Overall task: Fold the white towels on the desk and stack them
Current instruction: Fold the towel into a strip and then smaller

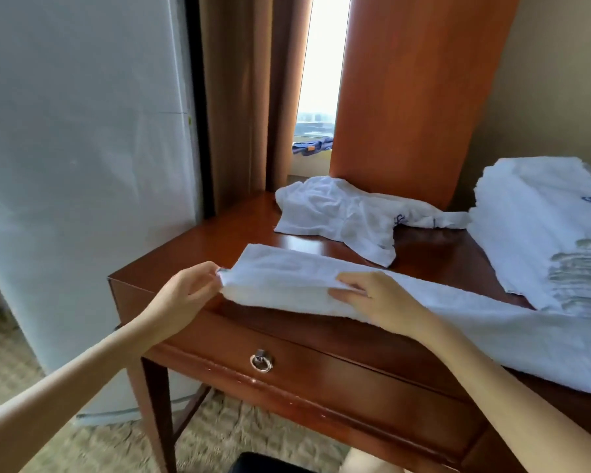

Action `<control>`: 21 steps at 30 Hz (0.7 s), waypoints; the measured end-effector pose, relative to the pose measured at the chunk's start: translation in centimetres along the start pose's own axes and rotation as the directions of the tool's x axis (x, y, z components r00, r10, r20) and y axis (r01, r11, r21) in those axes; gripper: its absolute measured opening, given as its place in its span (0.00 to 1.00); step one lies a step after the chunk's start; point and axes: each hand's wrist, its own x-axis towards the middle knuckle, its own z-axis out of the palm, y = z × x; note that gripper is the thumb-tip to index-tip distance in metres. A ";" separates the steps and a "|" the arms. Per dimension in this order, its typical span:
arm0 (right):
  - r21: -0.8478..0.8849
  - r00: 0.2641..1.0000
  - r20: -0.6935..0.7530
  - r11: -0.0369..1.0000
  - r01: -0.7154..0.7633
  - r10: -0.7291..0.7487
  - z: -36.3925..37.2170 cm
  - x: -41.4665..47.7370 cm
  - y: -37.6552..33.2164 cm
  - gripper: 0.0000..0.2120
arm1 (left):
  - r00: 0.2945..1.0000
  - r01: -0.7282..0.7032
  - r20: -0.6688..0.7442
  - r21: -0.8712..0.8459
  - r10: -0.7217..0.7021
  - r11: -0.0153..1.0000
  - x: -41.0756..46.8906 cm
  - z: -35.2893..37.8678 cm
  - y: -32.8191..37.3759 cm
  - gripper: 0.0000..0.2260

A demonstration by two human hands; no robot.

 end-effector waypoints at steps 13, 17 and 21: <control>-0.058 0.943 -0.011 0.941 -0.333 0.333 0.5 9.9 6.8 0.20 | 0.969 0.245 -0.124 0.627 -0.216 0.740 8.5 1.9 -2.2 0.13; 0.001 0.940 -0.207 0.960 -0.279 0.273 1.4 9.8 6.9 0.11 | 0.959 0.269 -0.127 0.682 -0.252 0.680 9.3 1.5 -2.5 0.13; -0.047 0.953 -0.134 0.959 -0.279 0.271 2.3 9.7 7.2 0.10 | 0.942 0.295 -0.119 0.741 -0.315 0.603 9.2 2.2 -2.4 0.10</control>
